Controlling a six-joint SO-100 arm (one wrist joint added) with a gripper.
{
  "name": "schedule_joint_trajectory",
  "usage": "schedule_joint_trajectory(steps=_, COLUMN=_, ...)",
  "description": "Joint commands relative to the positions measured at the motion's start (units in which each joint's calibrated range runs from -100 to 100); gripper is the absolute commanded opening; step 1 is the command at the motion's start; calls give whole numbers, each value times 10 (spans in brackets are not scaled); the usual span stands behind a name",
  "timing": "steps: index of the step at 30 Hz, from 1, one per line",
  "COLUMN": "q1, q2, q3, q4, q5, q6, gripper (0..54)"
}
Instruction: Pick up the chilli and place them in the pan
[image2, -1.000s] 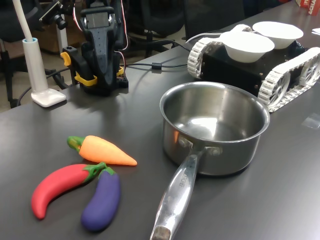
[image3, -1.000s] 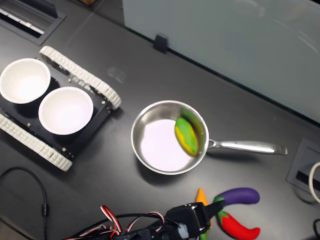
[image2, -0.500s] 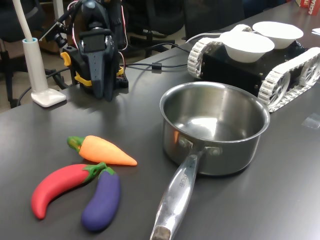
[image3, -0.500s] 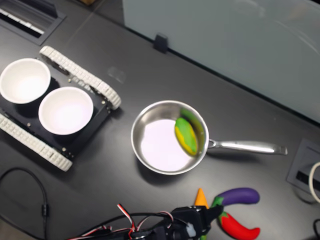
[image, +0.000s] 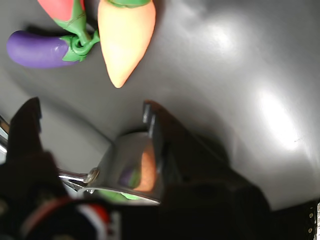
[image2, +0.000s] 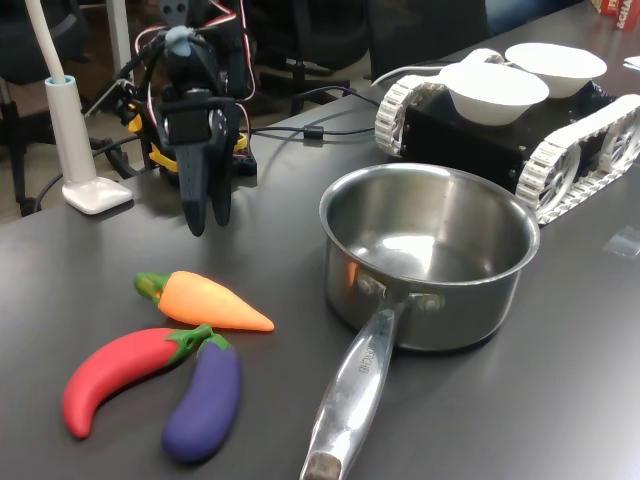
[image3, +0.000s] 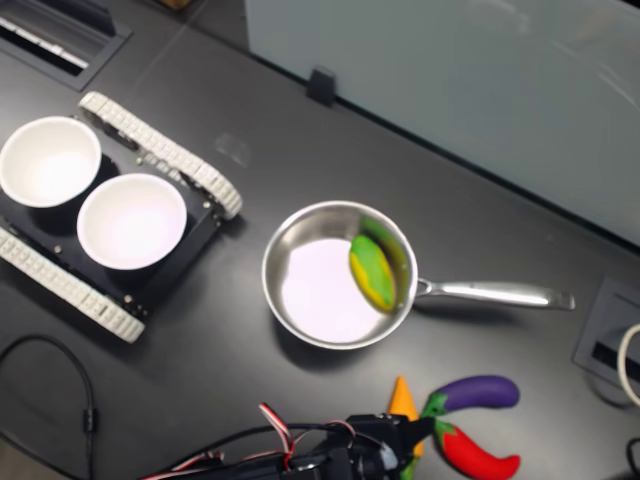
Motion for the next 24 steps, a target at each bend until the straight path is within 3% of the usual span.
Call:
schedule_joint_trajectory(steps=1, q1=11, q2=10, q3=-1, q4=-41, q5=-8, q6=7, gripper=316)
schedule_joint_trajectory(steps=6, q1=29, q2=33, q3=18, q4=-77, q5=-5, q6=8, gripper=316)
schedule_joint_trajectory(steps=24, q1=23, q2=83, q3=62, q4=-121, q5=0, q6=7, gripper=313)
